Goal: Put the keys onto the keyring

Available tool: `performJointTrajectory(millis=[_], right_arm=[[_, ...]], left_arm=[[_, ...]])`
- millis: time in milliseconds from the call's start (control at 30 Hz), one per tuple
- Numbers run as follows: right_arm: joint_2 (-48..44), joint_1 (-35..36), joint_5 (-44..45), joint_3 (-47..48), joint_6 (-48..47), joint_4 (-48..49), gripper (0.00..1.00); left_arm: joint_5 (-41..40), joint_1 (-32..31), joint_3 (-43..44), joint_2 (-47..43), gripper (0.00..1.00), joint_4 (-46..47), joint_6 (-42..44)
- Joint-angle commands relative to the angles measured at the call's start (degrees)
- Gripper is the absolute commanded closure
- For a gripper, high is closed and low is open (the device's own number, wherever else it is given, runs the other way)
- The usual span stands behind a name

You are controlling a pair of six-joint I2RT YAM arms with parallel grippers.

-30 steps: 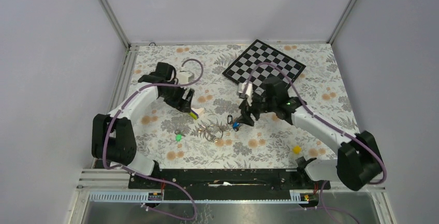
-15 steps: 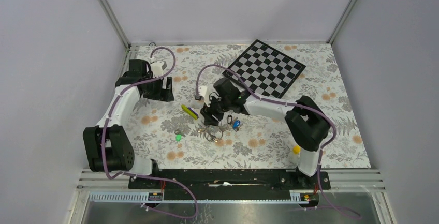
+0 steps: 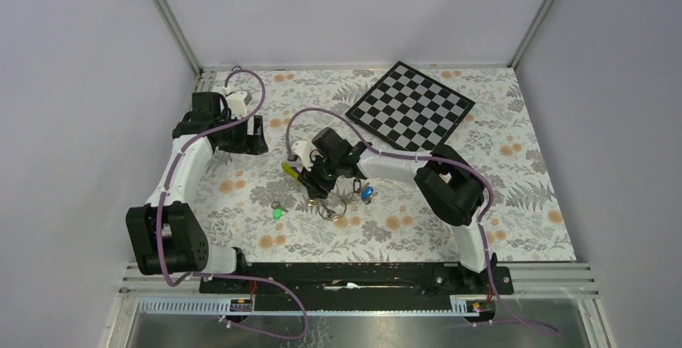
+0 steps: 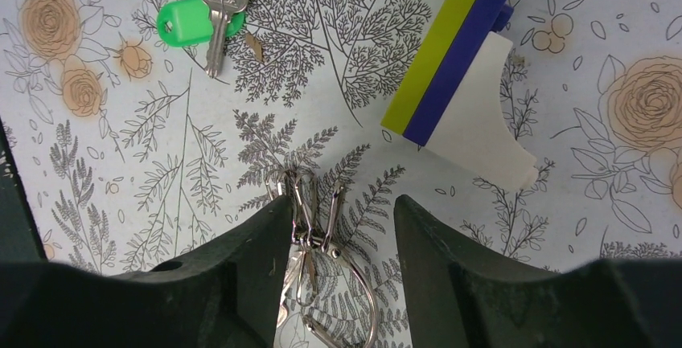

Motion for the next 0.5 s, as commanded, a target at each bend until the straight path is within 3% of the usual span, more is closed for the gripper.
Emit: performJointTrajectory(millis=[0,467], right_arm=[[1.4,0.97,2.31,3.06,0.92,-1.35,0.45],[2.98,1.34,4.13,3.09,0.37,-2.22,0.58]], left_arm=[[3.05,0.39,0.65,-1.41,0.18,2.12,-0.55],[4.82,0.38,1.07,-0.43,0.16,1.99,-0.65]])
